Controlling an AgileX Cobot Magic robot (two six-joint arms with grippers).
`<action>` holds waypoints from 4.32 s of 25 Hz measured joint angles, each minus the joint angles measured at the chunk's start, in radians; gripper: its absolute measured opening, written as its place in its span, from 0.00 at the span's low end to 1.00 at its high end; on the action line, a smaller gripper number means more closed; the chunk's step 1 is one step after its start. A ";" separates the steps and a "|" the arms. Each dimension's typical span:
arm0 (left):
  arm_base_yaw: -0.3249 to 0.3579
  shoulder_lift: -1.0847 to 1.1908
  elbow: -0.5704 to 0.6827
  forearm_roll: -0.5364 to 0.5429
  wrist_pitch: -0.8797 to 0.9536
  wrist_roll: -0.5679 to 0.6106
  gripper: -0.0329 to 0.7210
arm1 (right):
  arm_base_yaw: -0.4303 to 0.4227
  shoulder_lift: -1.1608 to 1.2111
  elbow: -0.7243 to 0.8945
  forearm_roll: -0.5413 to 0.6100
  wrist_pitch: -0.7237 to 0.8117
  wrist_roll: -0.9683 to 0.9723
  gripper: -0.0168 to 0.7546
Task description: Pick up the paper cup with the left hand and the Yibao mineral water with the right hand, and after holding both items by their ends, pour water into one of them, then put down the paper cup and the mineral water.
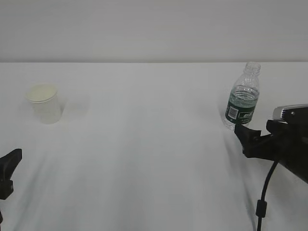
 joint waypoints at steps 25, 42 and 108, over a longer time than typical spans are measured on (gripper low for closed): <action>0.000 0.000 0.000 0.013 0.000 0.000 0.73 | 0.000 0.161 -0.171 -0.002 0.000 0.000 0.90; 0.000 0.000 0.000 0.029 0.000 0.000 0.73 | 0.000 0.166 -0.265 0.035 0.031 -0.002 0.90; 0.000 0.000 0.000 0.057 -0.002 0.000 0.72 | 0.000 0.325 -0.460 0.072 0.073 -0.005 0.87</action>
